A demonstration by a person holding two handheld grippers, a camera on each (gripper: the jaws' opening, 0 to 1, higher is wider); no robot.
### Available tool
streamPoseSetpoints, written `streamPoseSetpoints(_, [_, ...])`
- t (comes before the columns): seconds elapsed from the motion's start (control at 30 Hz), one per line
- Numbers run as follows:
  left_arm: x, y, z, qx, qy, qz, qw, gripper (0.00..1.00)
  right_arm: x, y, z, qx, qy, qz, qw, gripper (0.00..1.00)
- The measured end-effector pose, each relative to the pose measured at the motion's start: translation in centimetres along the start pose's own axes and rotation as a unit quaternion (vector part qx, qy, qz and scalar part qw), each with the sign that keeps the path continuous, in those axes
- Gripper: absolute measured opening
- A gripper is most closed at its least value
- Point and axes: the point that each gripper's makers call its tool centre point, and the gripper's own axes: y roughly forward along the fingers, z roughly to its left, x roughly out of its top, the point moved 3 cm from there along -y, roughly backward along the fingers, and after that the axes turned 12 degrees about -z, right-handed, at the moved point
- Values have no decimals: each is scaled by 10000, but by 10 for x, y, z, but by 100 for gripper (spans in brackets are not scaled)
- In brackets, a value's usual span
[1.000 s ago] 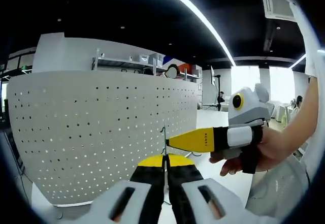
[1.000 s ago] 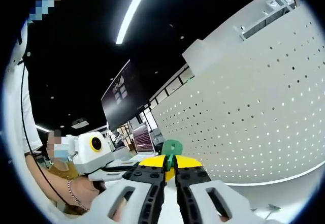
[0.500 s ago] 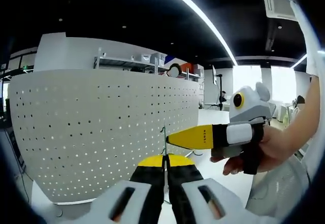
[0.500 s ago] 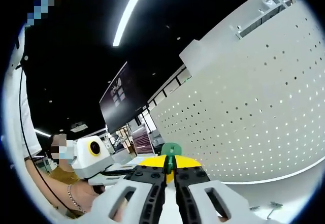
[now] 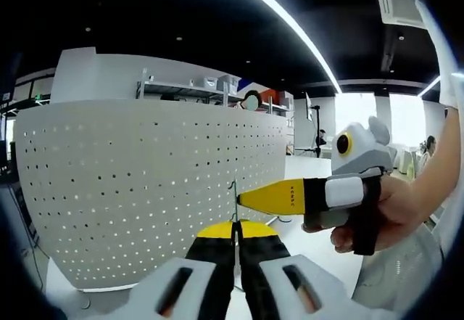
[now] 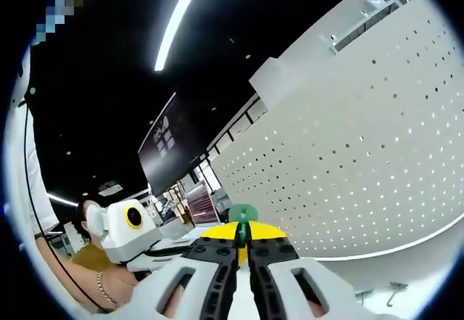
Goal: Insert the hook assembly into the mounting plate slot until the hook locks in place.
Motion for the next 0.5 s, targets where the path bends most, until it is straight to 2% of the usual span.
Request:
streamPoseSetpoints(0.1, [0, 0, 0, -4, 6, 0, 10000, 1, 0, 0, -1, -52, 126, 58, 9999, 1])
streamPoseSetpoints(0.2, [-1, 0, 0, 14, 5, 26, 10000, 1, 0, 1, 0, -74, -27, 140, 9999, 1])
streamPoseSetpoints(0.33, [1, 1, 0, 53, 12, -7, 10000, 1, 2, 1, -2, -247, 277, 61, 9993, 0])
streamPoseSetpoints(0.37, [1, 1, 0, 48, 26, -9, 10000, 1, 2, 1, -2, -308, 499, 67, 9983, 0])
streamPoseSetpoints(0.43, [2, 1, -1, 39, 44, 3, 10000, 1, 3, 1, -2, -317, 381, 105, 9987, 0])
streamPoseSetpoints(0.5, [2, 1, -1, 47, 25, -24, 10000, 1, 3, 1, -1, -373, 471, 106, 9981, 0])
